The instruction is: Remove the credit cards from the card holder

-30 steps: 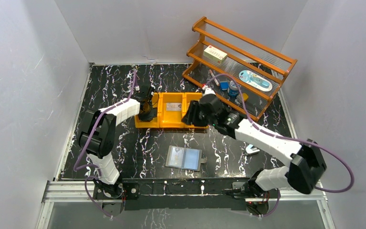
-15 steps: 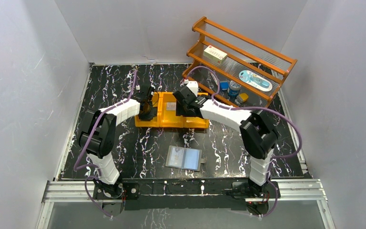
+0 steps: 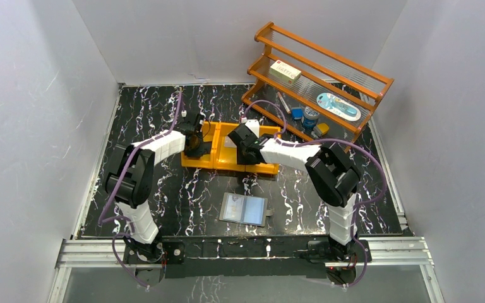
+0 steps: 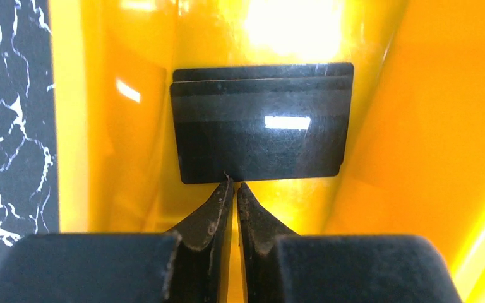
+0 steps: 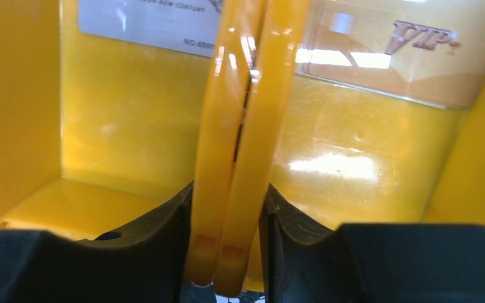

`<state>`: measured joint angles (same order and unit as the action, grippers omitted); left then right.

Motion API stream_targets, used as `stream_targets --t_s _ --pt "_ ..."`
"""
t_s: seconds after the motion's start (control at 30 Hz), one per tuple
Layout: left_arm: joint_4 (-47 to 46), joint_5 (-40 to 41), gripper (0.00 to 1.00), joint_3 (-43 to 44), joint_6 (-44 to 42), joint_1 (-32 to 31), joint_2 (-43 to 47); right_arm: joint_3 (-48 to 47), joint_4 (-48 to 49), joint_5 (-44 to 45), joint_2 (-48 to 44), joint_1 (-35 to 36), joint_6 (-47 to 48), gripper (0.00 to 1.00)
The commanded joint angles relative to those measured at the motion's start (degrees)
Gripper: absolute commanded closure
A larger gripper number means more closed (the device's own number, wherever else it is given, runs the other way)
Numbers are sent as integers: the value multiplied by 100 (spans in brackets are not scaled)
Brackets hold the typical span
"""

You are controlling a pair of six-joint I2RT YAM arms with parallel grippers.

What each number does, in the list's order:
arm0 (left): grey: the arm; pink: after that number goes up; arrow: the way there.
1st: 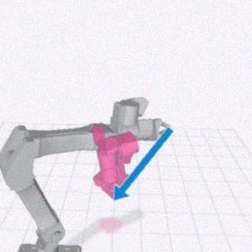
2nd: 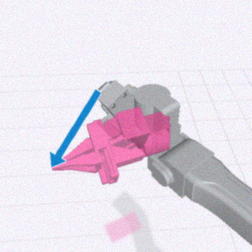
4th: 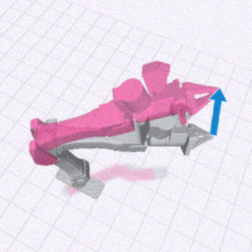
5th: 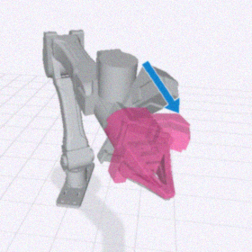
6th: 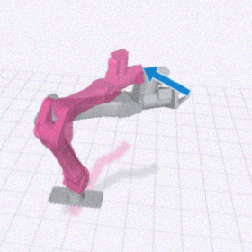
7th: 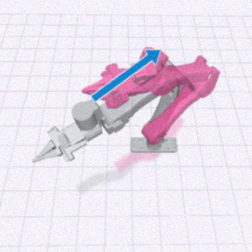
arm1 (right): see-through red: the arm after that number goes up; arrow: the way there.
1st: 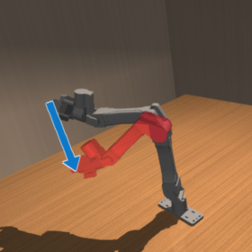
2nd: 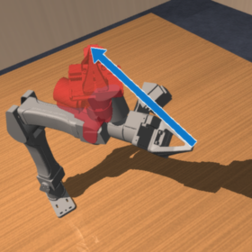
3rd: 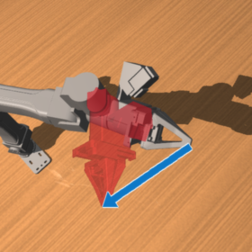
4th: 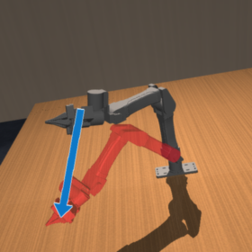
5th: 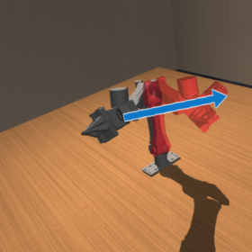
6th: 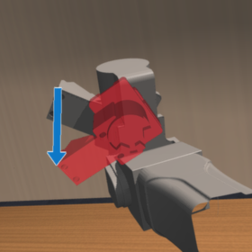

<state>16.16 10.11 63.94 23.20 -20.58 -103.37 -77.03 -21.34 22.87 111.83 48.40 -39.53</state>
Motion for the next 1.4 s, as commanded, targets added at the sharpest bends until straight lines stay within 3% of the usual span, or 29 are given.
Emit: stream_targets --t_s 0.0,0.3,0.53,0.63,1.0,1.37 --pt "4 156 92 170 -439 102 -355 287 18 -221 -348 11 569 56" --pt "-150 -188 87 426 -863 107 -544 873 524 -423 -599 6 1071 58" --pt "-341 -904 81 447 -819 106 -700 1000 779 -617 -698 11 1178 57" --pt "-388 -1309 79 455 -545 106 -772 981 774 -650 -694 11 1201 56" --pt "-547 -1401 73 477 740 90 -846 1031 820 -746 -709 11 1168 56" --pt "-259 -1167 61 -116 399 84 492 460 501 -636 -835 -98 1369 44"
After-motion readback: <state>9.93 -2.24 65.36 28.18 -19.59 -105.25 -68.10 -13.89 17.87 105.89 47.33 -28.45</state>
